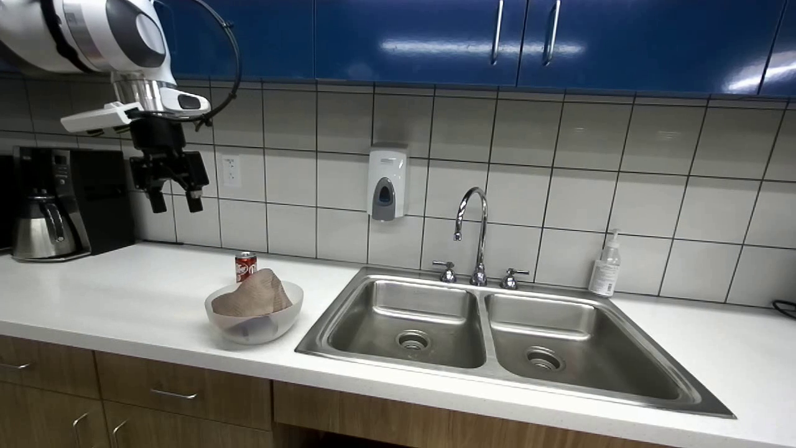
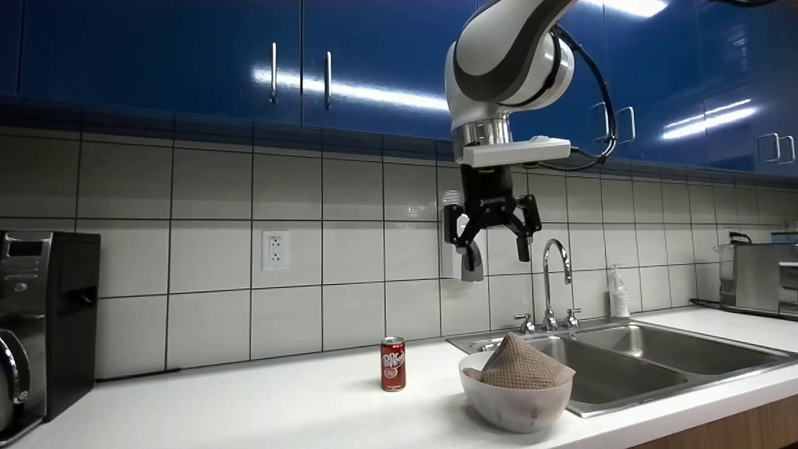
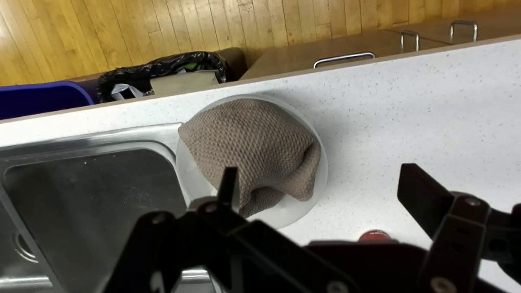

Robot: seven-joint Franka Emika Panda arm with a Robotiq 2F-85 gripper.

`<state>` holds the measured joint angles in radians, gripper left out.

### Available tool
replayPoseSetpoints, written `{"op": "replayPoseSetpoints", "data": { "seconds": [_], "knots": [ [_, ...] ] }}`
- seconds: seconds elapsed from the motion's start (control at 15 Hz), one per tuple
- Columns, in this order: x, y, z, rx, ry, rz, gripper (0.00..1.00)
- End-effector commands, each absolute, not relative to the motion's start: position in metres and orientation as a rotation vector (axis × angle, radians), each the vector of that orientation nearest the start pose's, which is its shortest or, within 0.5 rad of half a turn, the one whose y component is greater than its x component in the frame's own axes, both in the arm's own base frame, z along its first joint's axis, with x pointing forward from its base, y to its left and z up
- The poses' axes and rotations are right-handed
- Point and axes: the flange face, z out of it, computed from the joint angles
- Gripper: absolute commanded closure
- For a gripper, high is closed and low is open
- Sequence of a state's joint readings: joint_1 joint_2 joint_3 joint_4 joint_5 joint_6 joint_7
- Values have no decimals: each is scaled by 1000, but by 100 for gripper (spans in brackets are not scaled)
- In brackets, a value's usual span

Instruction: Put the towel in the bowl.

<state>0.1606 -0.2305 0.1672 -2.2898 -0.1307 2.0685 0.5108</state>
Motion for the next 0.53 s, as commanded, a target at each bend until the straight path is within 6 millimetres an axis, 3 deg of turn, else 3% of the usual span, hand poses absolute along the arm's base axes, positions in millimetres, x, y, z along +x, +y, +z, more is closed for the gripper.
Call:
{"op": "replayPoseSetpoints", "data": {
  "seconds": [0.0, 0.2, 0.27, 0.47],
  "knots": [
    [423, 149, 444, -3267, 200, -80, 0],
    [414, 148, 439, -3270, 189, -45, 0],
    [428, 150, 436, -3271, 199, -68, 0],
    [424, 149, 433, -3274, 199, -58, 0]
  ]
}}
